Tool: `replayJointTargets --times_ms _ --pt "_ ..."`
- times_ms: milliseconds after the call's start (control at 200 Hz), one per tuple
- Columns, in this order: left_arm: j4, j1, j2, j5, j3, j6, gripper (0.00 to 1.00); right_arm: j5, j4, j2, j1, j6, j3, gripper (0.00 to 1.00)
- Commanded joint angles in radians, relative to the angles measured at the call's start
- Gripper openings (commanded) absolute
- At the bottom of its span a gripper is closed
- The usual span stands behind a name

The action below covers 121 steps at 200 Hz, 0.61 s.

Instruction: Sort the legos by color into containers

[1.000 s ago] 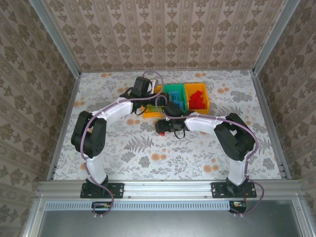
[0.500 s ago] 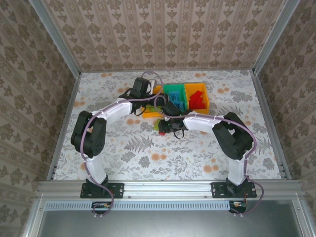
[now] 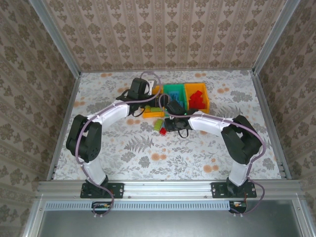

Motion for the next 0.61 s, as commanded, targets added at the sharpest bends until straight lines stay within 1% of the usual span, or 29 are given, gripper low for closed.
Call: replayJointTargets --times_ms 0,135,275,375,520,600 --pt "-0.068 -0.021 -0.032 0.016 -0.052 0.041 1.0 0.057 0.014 -0.085 -0.036 -0.023 0.018 0.3" --pt "-0.083 -0.036 -0.074 -0.016 -0.111 0.059 1.0 0.067 -0.004 -0.097 -0.09 -0.042 0.05 0.3" --pt "-0.1 -0.069 -0.129 -0.059 -0.185 0.068 1.0 0.069 -0.009 -0.069 -0.165 -0.034 0.104 0.29" --pt "-0.117 -0.127 -0.162 -0.097 -0.237 0.061 1.0 0.041 -0.016 -0.022 -0.207 -0.034 0.16 0.3" --pt "-0.182 -0.232 -0.166 -0.206 -0.268 0.052 1.0 0.009 -0.044 0.062 -0.238 -0.028 0.259 0.32" --pt "-0.193 -0.265 -0.168 -0.255 -0.283 0.033 1.0 -0.012 -0.048 0.1 -0.25 -0.018 0.298 0.34"
